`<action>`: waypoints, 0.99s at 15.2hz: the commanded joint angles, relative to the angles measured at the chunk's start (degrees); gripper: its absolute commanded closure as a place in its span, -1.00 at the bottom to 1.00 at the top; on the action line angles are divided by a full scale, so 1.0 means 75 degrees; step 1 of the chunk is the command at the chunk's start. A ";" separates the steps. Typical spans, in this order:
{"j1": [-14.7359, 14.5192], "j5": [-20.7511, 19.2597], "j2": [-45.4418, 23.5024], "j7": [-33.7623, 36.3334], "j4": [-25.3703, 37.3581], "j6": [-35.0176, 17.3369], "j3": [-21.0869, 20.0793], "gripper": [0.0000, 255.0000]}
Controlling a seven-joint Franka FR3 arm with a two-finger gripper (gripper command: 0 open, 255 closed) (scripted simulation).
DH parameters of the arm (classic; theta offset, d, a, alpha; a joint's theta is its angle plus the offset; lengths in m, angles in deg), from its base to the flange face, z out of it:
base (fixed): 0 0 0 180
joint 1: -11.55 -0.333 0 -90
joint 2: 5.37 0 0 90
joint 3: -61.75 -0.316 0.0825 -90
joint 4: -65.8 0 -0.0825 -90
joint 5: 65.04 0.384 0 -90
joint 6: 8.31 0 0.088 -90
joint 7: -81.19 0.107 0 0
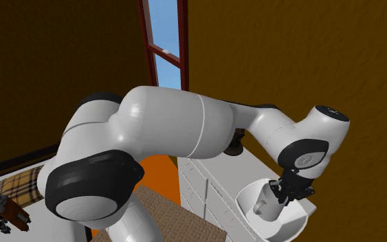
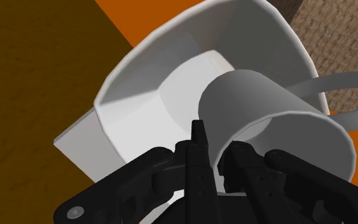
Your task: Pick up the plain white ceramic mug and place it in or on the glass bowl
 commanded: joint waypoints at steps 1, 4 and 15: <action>0.0000 0.0000 0.0000 0.0000 0.0000 -0.0001 0.0000 1.00; 0.0000 0.0000 0.0000 0.0000 0.0000 -0.0001 0.0000 -1.00; -0.0040 -0.0001 0.0143 0.0025 0.0847 0.0979 -0.0113 -1.00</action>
